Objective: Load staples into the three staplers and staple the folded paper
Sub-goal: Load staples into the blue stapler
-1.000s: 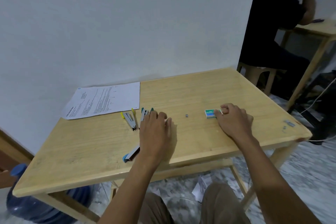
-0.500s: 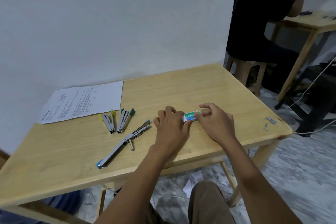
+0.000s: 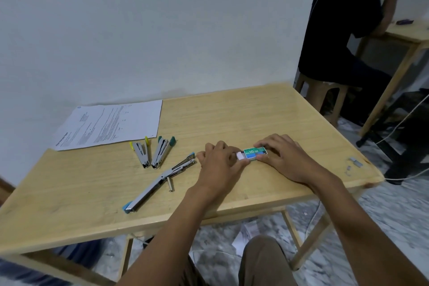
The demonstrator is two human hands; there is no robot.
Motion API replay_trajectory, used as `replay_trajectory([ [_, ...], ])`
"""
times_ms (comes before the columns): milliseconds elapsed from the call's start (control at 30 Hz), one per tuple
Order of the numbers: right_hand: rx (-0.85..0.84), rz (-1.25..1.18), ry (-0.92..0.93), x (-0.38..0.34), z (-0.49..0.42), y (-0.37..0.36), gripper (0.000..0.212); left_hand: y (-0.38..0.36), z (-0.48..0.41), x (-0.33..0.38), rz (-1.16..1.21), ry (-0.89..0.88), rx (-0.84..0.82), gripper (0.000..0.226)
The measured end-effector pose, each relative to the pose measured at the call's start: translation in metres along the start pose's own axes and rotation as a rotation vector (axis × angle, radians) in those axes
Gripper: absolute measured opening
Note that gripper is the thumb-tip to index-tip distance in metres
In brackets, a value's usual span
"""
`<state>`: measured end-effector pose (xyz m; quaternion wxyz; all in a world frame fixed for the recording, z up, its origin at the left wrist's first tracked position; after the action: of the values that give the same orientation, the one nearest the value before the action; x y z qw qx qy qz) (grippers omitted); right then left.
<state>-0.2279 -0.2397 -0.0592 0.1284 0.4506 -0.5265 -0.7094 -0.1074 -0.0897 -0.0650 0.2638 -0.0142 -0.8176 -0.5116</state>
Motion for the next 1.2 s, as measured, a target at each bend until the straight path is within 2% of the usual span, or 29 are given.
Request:
replay_trajectory([
  [267, -0.023, -0.002, -0.033, 0.011, 0.004, 0.011, 0.033, 0.004, 0.0, -0.005, 0.144, -0.01, -0.035, 0.028],
  [400, 0.115, -0.077, -0.002, -0.005, 0.004, 0.01, 0.028, 0.006, -0.001, -0.007, 0.174, -0.02, -0.032, 0.027],
  [467, 0.14, -0.01, 0.025, -0.02, 0.003, 0.009, 0.021, 0.006, 0.0, -0.007, 0.195, -0.012, -0.013, 0.026],
  [567, 0.092, 0.122, 0.015, -0.038, 0.0, 0.003, 0.022, 0.005, 0.0, -0.009, 0.221, -0.005, -0.001, 0.027],
  [733, 0.047, 0.133, -0.041, -0.049, -0.006, 0.003, 0.009, 0.006, -0.001, -0.01, 0.234, -0.012, 0.001, 0.023],
  [900, 0.036, 0.179, -0.031, -0.055, -0.005, 0.005, 0.014, 0.004, -0.002, -0.012, 0.237, -0.006, -0.013, 0.026],
  [1200, 0.051, -0.007, -0.03, -0.05, 0.0, -0.002, 0.004, 0.006, 0.0, -0.01, 0.254, 0.001, 0.001, 0.024],
])
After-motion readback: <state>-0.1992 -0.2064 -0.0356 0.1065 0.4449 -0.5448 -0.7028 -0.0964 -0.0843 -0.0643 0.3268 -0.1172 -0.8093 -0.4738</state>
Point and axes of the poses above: each hand's wrist, its own z-axis away from the middle knuckle, its own y-axis out of the back of the hand, x = y × z, the point moved 2 cm from there along -z, towards the middle knuckle, and after that the axes turned 13 degrees about -y, right-handed, at the moved point
